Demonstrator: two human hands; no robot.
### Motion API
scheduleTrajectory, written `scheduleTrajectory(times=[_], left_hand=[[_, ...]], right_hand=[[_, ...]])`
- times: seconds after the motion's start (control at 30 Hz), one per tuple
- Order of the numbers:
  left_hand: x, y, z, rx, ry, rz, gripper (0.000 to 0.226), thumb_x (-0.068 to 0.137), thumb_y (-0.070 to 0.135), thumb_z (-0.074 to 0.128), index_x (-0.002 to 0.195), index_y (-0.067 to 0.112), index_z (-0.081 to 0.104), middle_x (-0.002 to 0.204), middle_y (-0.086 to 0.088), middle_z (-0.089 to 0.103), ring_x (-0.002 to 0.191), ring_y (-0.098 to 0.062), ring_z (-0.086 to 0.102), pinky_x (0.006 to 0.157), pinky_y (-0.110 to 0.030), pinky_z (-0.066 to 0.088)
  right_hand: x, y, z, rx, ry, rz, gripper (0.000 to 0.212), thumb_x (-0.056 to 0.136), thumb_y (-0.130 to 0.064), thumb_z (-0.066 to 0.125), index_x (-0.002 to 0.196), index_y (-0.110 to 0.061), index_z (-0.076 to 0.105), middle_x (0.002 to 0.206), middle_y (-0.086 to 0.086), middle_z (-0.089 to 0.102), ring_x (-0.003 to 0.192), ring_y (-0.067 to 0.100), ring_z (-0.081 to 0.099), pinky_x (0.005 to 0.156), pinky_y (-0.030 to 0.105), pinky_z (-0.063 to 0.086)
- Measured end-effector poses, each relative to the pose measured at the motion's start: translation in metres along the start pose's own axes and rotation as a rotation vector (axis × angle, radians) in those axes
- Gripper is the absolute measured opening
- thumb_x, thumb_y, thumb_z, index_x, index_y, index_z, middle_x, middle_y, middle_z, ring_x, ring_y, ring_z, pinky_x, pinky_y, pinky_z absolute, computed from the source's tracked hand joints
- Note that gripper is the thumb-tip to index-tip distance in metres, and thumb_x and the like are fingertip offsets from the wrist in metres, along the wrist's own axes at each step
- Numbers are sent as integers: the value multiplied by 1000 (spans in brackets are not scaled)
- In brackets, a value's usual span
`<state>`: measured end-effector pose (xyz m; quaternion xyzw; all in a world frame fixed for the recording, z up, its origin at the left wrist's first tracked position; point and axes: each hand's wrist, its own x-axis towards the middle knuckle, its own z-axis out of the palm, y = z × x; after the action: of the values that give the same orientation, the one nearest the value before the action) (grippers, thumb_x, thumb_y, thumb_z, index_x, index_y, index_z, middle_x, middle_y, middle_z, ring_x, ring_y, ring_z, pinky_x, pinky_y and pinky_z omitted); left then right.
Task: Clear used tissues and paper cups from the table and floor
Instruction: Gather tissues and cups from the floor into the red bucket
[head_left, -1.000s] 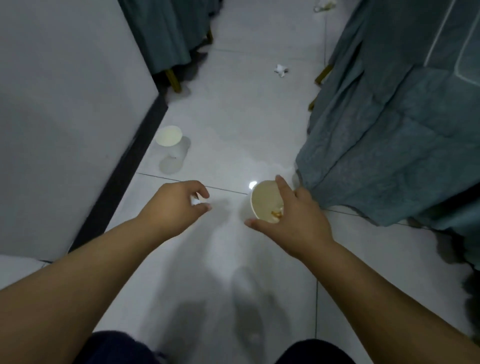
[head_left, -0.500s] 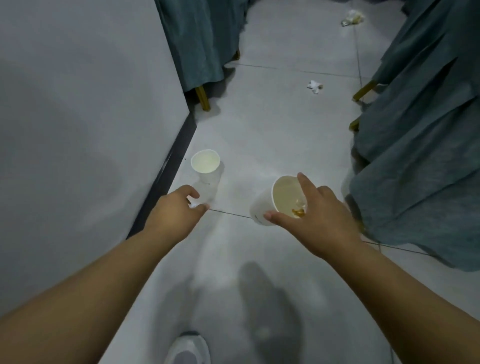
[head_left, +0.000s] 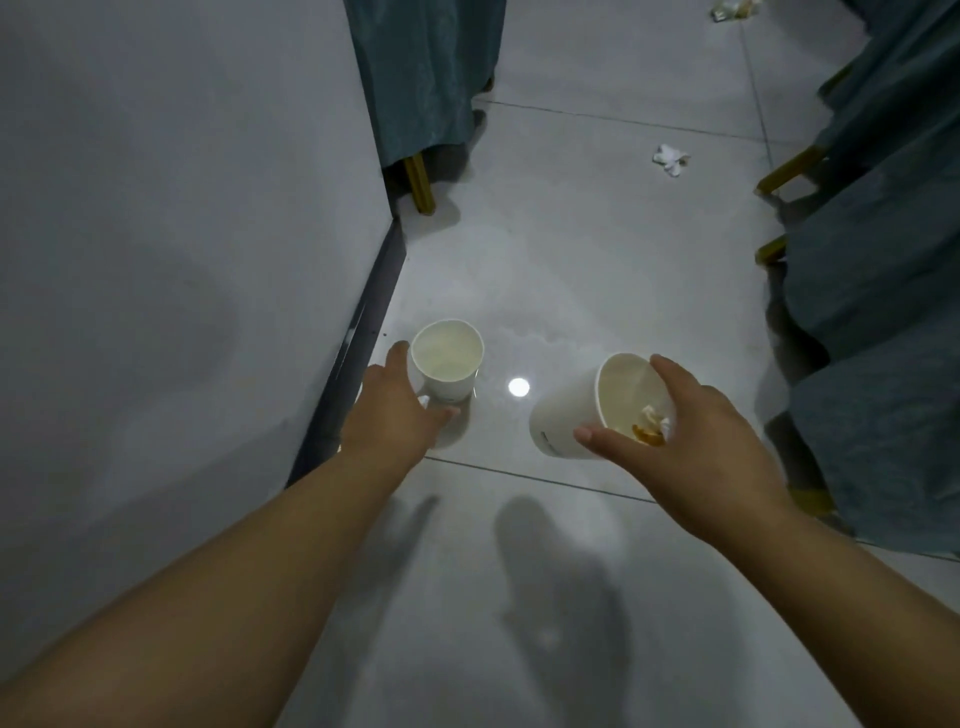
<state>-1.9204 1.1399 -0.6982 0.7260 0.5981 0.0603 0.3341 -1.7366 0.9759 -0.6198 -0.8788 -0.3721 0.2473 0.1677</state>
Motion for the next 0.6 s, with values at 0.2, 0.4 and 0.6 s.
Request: scheduleTrajectory(times=[0.2,0.4,0.6], left_hand=[[49,-15,33,37,-32,13,54,80,42,67,130,29,49,130,-8,43,102,-31,58,85,-38,50],[40,-10,52,19,25,170,27,84,39,66,95,14,65,99,1,53,87,-22,56,66,-28,39],[-13,4,72,-49,-105,205,35,76,44,72,97,20,58,95,6,53,88,-20,57,67,-27,41]], right_hand=[[34,4,19,15,63,-54,102,60,-70,65,145,-35,22,134,2,45,114,23,51,86,39,48],[40,0,21,206,133,-53,113,42,-82,53,143,-39,27,136,-3,47,117,20,51,93,43,50],[33,3,12,233,140,-93,112,44,-78,55,144,-37,28,136,-3,46,117,18,49,94,42,50]])
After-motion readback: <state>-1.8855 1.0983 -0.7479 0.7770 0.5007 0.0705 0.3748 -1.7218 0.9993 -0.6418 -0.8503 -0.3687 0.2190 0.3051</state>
